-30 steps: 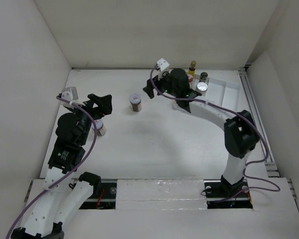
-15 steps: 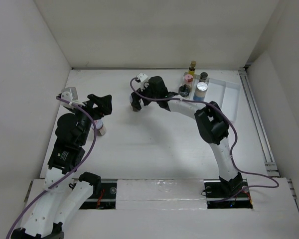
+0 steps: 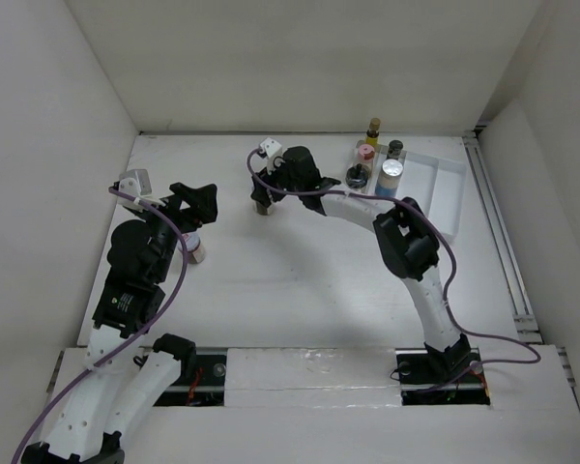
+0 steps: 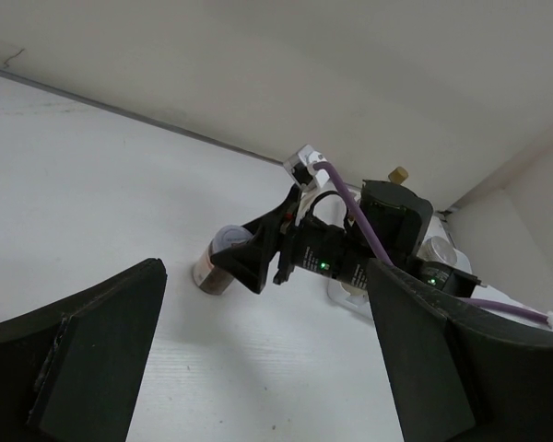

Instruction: Organize the condiment bottles

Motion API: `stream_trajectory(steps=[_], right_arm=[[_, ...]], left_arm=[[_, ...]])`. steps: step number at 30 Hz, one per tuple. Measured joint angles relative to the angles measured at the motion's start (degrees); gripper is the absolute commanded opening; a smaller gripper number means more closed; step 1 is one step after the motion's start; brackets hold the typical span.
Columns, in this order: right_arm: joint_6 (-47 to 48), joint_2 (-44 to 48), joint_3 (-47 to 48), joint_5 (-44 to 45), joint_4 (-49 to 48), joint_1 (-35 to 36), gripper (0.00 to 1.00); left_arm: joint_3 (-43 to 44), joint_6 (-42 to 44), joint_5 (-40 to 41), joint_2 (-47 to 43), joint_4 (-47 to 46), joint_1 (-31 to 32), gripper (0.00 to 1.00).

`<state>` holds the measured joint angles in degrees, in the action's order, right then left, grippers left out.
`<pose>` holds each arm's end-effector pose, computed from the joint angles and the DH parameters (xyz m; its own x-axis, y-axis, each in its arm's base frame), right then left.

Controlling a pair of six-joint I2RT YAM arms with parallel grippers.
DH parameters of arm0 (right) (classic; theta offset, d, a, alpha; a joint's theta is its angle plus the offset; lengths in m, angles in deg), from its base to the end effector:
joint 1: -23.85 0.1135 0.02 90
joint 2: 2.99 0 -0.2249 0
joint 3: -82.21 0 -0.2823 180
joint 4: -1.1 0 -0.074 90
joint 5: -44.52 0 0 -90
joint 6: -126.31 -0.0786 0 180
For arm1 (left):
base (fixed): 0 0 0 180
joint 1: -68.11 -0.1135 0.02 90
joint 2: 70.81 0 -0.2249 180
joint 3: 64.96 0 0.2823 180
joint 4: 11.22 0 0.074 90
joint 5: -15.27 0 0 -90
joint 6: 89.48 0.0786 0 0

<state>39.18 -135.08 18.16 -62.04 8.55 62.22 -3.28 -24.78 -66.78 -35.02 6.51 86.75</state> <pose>0.4399 0.3768 0.1422 -0.2733 -0.2776 -0.9210 -0.8145 0.5762 0.0680 0.2326 -0.0670 0.3898 0.0418 -0.4608 -0.8865 0.2264 0.8686 -0.4408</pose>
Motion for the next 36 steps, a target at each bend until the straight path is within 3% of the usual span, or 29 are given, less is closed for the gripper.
stream_trajectory(steps=[7, 14, 17, 23, 28, 36], right_arm=[[-0.24, 7.76, -8.24, 0.59, 1.44, 0.02, 0.5], [-0.81, 27.34, -15.54, -0.31, 2.56, -2.34, 0.5], [-1.73, 37.13, -17.22, -1.53, -0.04, -7.91, 0.5], [-3.45, 49.4, -22.47, 0.33, -4.76, -27.91, 0.5], [-4.48, 48.63, -25.33, 2.4, -3.76, -39.82, 0.5], [-5.53, 34.86, -24.59, 1.9, -1.53, -47.93, 0.5]], left_arm=[[0.0, 0.0, -0.02, 0.0, 0.0, 0.0, 0.86], [0.0, 0.0, -0.24, -0.35, 0.0, 0.0, 0.86], [0.0, 0.0, -0.42, -0.46, 0.0, 0.0, 0.86], [-0.22, 0.0, -0.87, -0.96, 0.02, 0.0, 0.86], [-0.26, 0.0, -1.07, -1.05, 0.02, 0.0, 0.86], [-0.26, 0.0, -1.11, -0.81, -0.02, 0.0, 0.86]])
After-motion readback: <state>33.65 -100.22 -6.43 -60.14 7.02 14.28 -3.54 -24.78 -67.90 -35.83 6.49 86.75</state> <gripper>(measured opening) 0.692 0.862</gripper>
